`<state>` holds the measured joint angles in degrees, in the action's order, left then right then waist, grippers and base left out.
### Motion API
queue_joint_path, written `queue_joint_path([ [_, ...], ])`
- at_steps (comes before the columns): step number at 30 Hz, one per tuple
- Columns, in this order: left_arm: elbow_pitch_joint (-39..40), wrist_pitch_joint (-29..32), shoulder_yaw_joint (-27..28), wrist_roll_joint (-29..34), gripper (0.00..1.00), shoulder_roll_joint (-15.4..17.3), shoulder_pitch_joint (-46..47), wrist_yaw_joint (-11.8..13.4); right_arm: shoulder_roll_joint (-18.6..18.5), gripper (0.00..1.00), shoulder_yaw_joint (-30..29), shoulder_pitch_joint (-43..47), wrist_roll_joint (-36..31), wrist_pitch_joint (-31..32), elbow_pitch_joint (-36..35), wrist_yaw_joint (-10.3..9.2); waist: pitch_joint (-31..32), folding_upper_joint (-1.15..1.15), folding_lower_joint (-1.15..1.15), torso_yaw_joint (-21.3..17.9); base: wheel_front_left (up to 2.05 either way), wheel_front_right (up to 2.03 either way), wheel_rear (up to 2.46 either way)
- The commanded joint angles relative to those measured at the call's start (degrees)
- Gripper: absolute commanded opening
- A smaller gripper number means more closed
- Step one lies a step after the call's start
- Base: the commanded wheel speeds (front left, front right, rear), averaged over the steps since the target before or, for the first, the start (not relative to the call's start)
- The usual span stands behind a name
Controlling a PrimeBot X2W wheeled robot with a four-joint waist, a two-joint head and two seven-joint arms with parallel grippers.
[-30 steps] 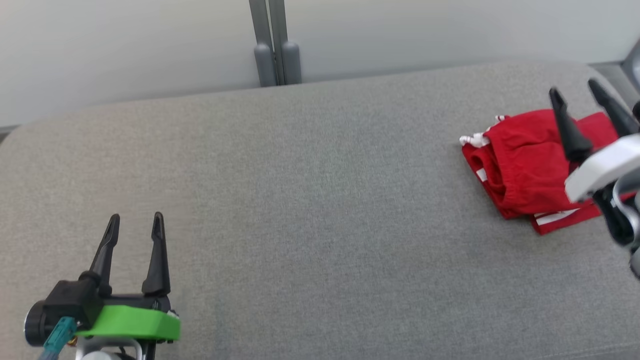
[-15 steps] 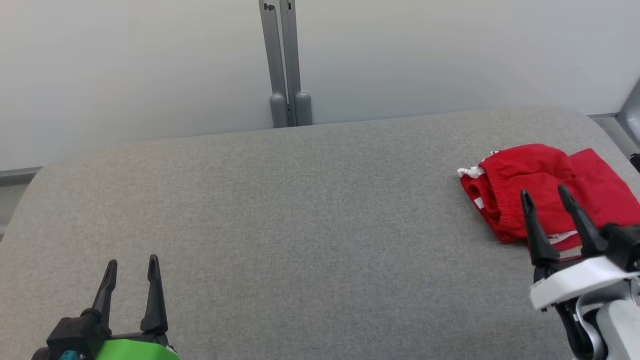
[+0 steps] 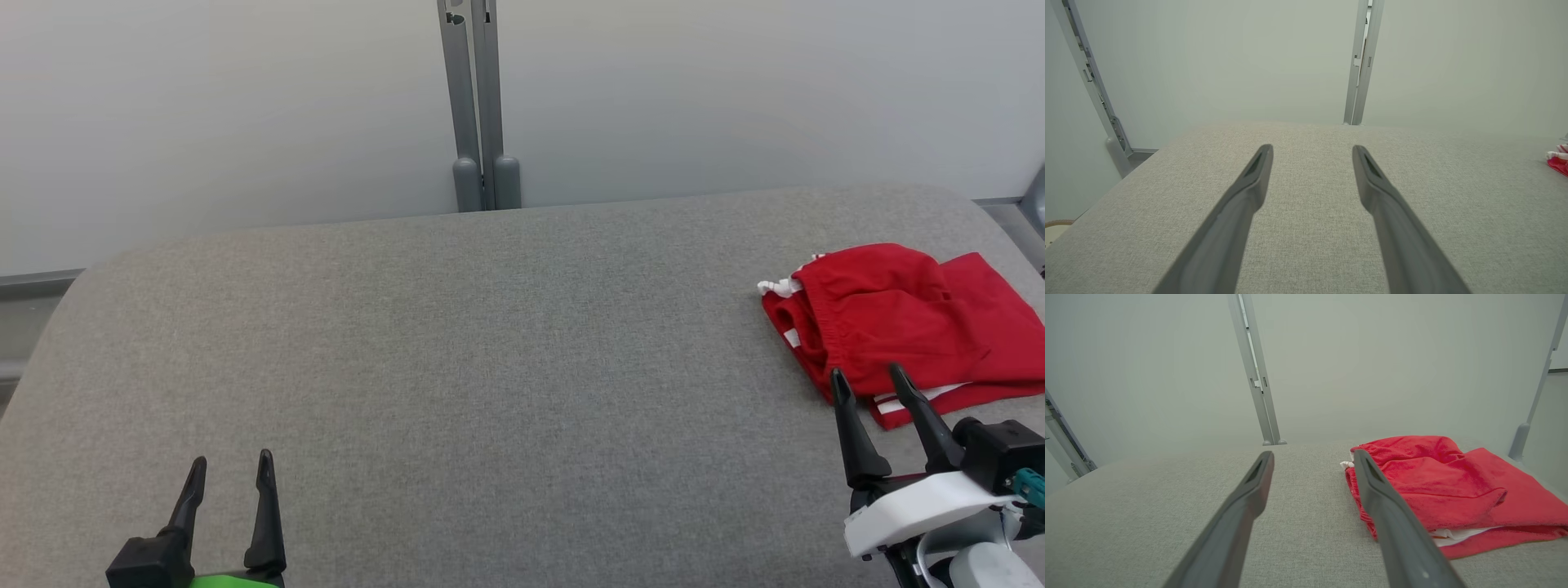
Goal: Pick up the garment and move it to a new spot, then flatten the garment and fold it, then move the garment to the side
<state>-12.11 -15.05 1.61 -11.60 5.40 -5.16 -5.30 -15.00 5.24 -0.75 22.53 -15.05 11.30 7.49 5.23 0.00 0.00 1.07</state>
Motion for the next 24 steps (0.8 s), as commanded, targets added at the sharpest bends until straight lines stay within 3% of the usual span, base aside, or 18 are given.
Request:
queue_joint_path([
  [1,-0.28,-0.14,0.27,0.14,1.0,-0.15,0.27,-0.18,0.19,1.0,0.29,-0.71,-0.33,-0.12,0.44,0.01,-0.19,0.0,0.0,0.1,0.0,0.0,0.0],
  [21,-1.62,-0.14,0.9,1.02,1.0,-1.22,1.39,-1.58,0.26,1.0,2.42,-2.54,0.91,-0.12,2.7,0.01,-1.23,0.0,0.0,-0.15,0.0,0.0,0.0],
  [22,-1.55,0.01,0.71,0.76,0.0,-1.11,0.57,-1.33,0.47,0.0,2.41,-2.0,0.82,0.0,2.59,0.0,-1.23,0.0,0.0,-0.15,0.0,0.0,0.0],
  [24,-2.52,0.19,0.54,0.68,0.0,-1.25,0.12,-1.32,0.96,0.0,2.52,-1.32,0.89,0.1,3.39,0.0,-1.24,0.0,0.0,-0.16,0.0,0.0,0.0],
])
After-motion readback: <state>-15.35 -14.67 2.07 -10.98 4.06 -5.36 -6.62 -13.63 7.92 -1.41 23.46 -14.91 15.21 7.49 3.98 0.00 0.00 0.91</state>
